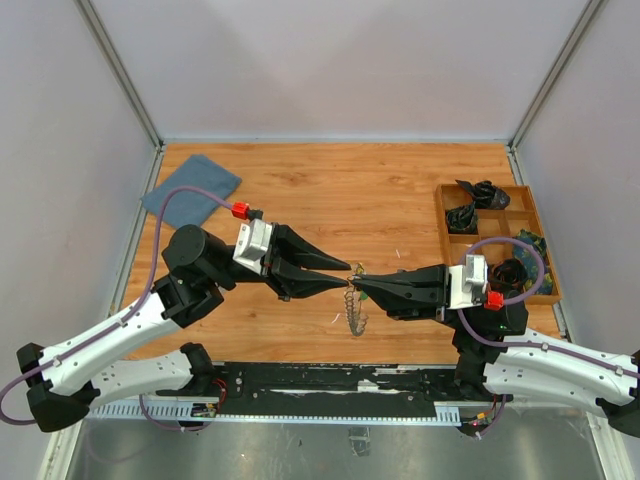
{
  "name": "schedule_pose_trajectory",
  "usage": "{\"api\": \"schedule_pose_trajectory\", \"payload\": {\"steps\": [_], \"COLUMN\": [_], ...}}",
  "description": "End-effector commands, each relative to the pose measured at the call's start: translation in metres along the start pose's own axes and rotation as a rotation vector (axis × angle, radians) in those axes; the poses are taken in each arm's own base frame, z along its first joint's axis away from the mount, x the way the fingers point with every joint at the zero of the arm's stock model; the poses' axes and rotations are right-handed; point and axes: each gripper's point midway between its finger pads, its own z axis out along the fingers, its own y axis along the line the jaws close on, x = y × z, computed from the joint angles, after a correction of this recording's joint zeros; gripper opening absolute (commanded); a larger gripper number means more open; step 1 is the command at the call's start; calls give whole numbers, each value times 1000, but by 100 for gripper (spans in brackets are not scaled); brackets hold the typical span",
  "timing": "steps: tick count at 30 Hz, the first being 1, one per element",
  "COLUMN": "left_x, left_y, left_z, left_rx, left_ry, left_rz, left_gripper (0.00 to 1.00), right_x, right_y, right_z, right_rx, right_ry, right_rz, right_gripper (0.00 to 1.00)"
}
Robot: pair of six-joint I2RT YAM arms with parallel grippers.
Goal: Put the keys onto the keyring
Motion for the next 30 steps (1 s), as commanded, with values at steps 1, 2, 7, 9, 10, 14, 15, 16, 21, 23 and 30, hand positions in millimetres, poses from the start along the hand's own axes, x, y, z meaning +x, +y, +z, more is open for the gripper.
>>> {"api": "schedule_pose_trajectory", "payload": {"steps": [1, 2, 7, 9, 10, 14, 15, 16, 21, 23, 30], "left_x": [-17, -17, -17, -15, -15, -14, -15, -14, -16, -17, -19], "left_y": [-2, -2, -5, -6, -6, -6, -6, -6, -5, -5, -7], "left_z": [4, 4, 6, 6, 6, 7, 7, 7, 7, 7, 7], "left_rx": [5, 7, 18, 21, 20, 21, 21, 20, 14, 12, 23], "left_ry": [-39, -39, -39, -36, -35, -35, -37, -36, -42, -45, -54], "left_rz": [44, 44, 43, 40, 39, 36, 36, 37, 40, 40, 37], "left_gripper": [31, 30, 30, 30, 30, 31, 31, 31, 27, 23, 9], "right_x": [-30, -29, -28, -27, -27, -26, -25, -25, -22, -21, -14], "right_y": [-3, -3, -5, -6, -6, -7, -7, -7, -8, -8, -10], "right_z": [7, 6, 6, 6, 5, 6, 6, 6, 5, 5, 4], "right_rx": [2, 4, 16, 19, 21, 22, 22, 24, 26, 24, 32], "right_ry": [-84, -82, -77, -75, -74, -69, -67, -65, -53, -48, -25], "right_rz": [-38, -40, -45, -48, -48, -50, -50, -52, -55, -54, -65], "right_gripper": [0, 0, 1, 1, 1, 1, 1, 0, 1, 1, 0]}}
